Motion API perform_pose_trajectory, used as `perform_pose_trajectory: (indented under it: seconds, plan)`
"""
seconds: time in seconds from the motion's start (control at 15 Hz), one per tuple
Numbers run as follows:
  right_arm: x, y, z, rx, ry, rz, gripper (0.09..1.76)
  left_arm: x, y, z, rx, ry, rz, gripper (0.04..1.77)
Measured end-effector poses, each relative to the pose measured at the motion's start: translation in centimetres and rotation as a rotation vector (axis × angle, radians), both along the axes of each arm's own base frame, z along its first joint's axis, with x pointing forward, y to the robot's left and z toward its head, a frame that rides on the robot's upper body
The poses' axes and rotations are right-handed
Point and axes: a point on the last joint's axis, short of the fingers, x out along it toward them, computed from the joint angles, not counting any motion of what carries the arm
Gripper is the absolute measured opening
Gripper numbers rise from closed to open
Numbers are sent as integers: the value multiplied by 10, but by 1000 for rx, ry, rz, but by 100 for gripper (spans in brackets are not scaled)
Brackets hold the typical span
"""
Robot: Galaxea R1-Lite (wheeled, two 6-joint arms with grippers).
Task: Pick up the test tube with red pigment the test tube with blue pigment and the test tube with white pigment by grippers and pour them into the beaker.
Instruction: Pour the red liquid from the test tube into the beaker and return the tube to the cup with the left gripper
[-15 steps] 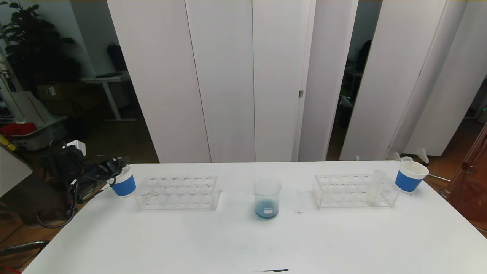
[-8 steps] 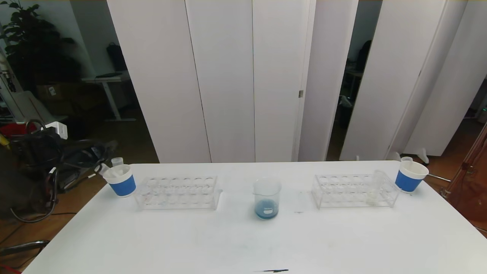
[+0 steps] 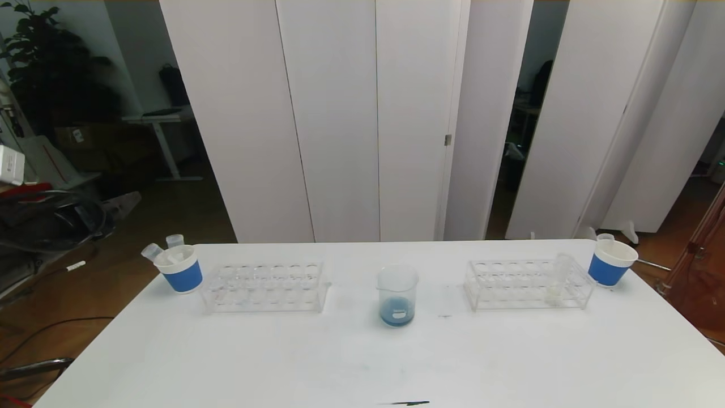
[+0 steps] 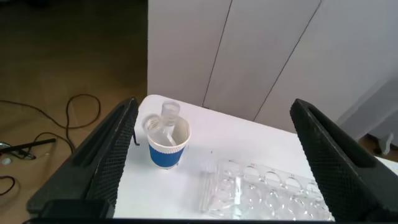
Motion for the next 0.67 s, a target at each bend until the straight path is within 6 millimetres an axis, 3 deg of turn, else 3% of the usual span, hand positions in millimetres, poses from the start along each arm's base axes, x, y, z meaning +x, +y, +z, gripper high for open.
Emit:
perform_pose_trajectory:
  seconds: [0.2,0.4,0.67]
  plan:
    - [0,0,0,0,0,0,175,-64,-33,6,63,7,-61,174]
    - [0,0,0,0,0,0,175,-126,-57,-7,120,21,-120,174]
    - [0,0,0,0,0,0,175,-192,-76,-33,139,67,-167,174]
